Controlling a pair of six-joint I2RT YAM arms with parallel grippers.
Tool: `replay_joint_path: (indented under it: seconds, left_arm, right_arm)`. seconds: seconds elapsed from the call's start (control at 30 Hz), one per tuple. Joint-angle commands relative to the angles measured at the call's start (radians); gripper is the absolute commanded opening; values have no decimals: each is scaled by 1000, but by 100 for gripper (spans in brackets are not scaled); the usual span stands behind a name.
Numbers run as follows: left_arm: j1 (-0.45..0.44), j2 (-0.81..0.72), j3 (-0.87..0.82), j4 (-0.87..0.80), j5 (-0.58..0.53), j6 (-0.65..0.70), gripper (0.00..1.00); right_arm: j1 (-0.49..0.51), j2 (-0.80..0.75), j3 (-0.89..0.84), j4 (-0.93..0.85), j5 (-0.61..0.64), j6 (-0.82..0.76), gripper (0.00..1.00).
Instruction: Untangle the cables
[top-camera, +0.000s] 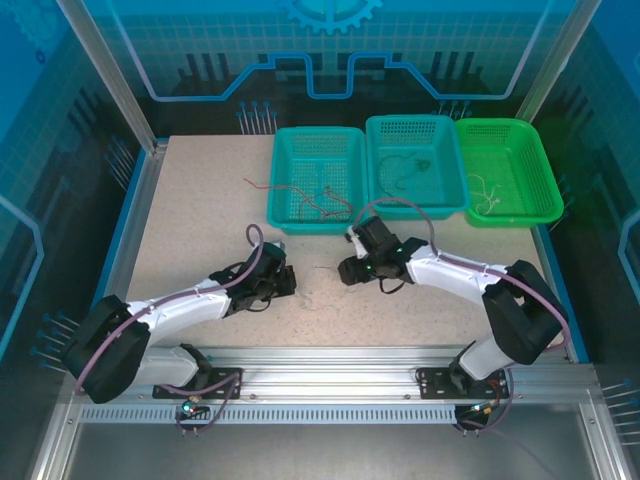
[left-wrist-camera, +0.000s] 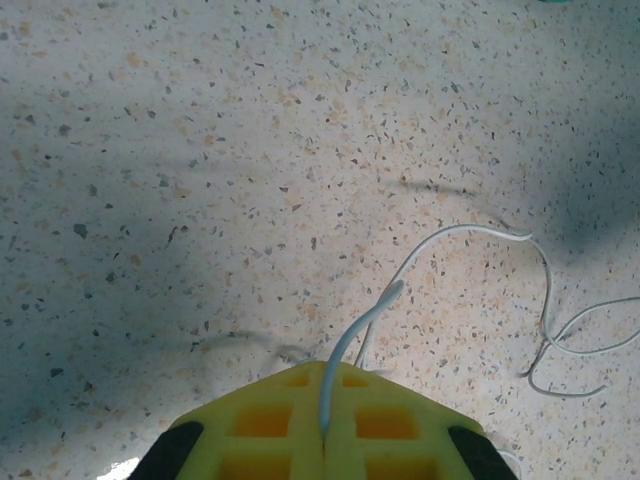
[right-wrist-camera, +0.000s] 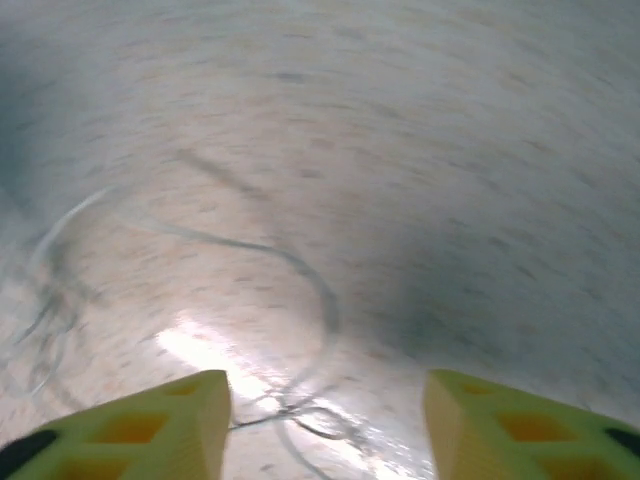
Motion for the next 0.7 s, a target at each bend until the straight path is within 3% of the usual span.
replay_joint_path:
  seconds: [0.0,0.2,0.3,0.33,0.4,0.47,0.5,0.67]
  left_arm:
    - [4,1,-6,-17,8,30,0]
    - [6,-10,-1,-24,11,36,0]
    - [5,-31,4,-46,-3,41,0]
    - [6,-38,3,-57,-11,38,0]
    - [9,-65,-3,-83,-33,24,0]
    - [25,-96,-18,-109,-45,-4,0]
    - [39,-118,-33,-118,-45,-20,0]
    - [141,-269,-112,-181,-40,-46,0]
  right_arm:
    - [38,32,48,86,-36,-224,60]
    - [50,248,161,156,-88,-368,61]
    - [55,346,240,135,-130,-376,55]
    - [61,364,249,136,-139,-376,51]
    - [63,377,253,134,-130,-356,24]
    - [61,341,214,157,-107,-327,4]
    - [56,308,177,179,-95,-311,0]
    - [-19,75,-49,278,-10,-184,0]
